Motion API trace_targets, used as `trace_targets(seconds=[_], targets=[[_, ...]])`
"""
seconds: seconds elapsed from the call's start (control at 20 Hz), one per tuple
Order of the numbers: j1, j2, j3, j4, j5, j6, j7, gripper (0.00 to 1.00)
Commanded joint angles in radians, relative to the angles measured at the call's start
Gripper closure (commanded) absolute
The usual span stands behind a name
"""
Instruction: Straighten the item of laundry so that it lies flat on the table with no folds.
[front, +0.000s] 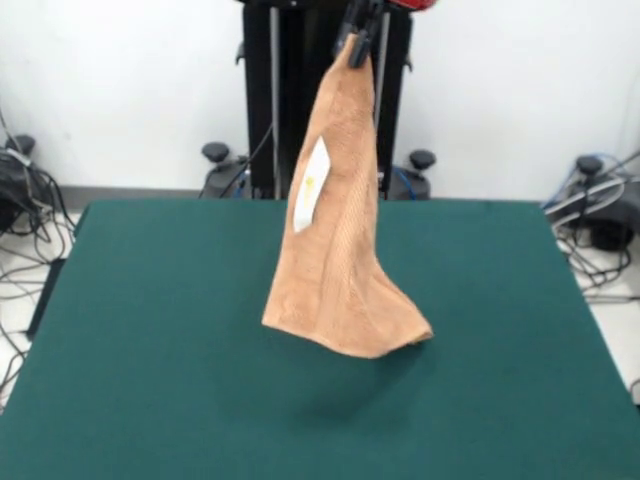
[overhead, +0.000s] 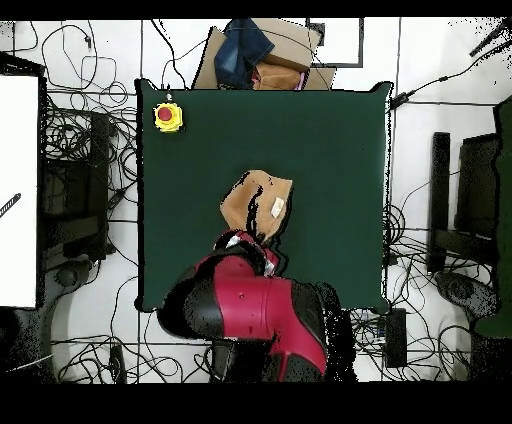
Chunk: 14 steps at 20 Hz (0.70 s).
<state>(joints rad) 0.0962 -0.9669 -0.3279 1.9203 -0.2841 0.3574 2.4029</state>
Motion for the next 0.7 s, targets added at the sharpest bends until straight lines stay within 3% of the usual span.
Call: trace_targets(seconds=[0.05,0.45,0.7], targets=[[-0.025,-0.119,0.116,0.103,-0.081,0.154,-0.196,1.0],[-0.021,-0.2,0.115,0.079,-0.102,0.295,-0.22,1.0],[-0.09,-0.196,0.158,0.135,-0.115,0.21,-0.229,1.0]])
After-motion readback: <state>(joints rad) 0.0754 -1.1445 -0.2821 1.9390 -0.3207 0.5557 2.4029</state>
